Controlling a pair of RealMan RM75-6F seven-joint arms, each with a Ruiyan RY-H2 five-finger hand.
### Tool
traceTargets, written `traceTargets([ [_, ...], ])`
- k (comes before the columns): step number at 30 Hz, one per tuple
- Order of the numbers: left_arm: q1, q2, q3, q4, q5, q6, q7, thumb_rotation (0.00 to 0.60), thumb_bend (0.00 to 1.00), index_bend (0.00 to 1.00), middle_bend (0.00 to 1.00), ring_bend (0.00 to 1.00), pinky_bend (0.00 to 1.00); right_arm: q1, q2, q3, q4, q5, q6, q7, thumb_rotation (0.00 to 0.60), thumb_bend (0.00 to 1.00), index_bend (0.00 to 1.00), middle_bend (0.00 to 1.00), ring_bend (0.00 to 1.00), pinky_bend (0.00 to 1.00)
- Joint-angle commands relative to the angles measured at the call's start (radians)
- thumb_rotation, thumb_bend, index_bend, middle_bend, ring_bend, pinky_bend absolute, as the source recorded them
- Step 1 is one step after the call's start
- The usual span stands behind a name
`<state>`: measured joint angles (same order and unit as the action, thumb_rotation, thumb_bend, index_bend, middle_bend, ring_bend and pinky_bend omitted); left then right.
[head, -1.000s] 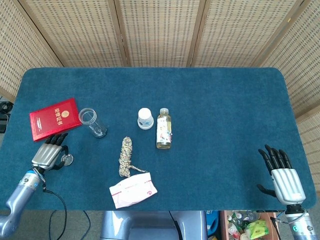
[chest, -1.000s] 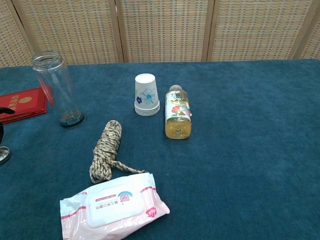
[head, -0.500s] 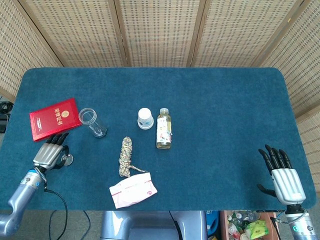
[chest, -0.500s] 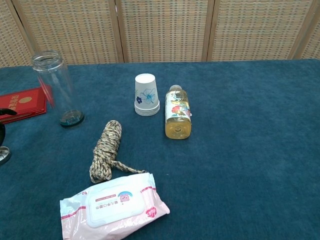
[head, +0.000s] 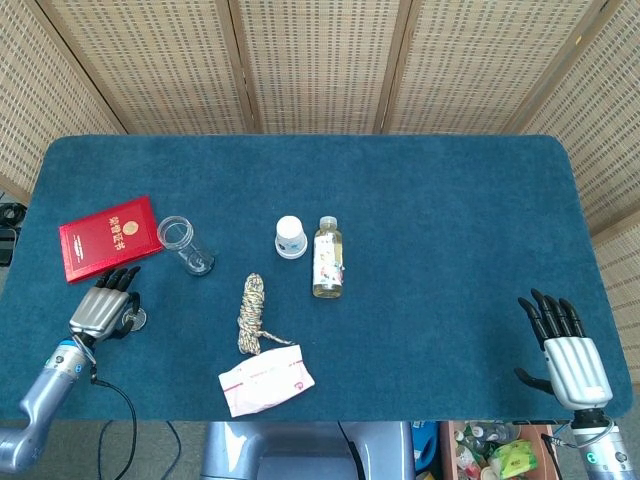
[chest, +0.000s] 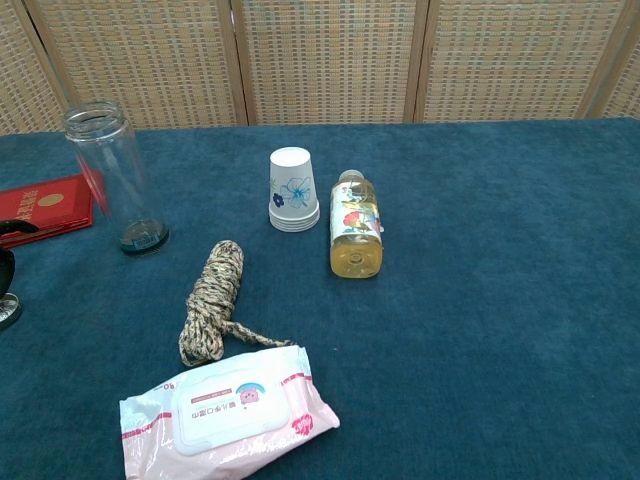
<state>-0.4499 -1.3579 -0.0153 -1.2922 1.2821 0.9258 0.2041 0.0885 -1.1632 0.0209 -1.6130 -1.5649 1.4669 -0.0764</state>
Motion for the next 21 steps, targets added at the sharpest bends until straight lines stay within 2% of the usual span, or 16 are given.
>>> traceTargets([
  [1, -0.001, -0.001, -0.001, 0.001, -0.001, 0.001, 0.000, 0.600, 0.41, 0.52, 0.00, 0.00, 0.00, 0.000, 0.000, 0.000, 0.000, 0.000, 0.000, 0.000, 0.600, 0.00, 0.07, 0.00, 0.00, 0.00],
  [21, -0.006, -0.018, 0.000, 0.019, -0.014, -0.005, 0.006, 0.600, 0.44, 0.56, 0.00, 0.00, 0.00, -0.003, -0.001, 0.000, 0.005, -0.006, 0.009, 0.009, 0.600, 0.00, 0.07, 0.00, 0.00, 0.00],
])
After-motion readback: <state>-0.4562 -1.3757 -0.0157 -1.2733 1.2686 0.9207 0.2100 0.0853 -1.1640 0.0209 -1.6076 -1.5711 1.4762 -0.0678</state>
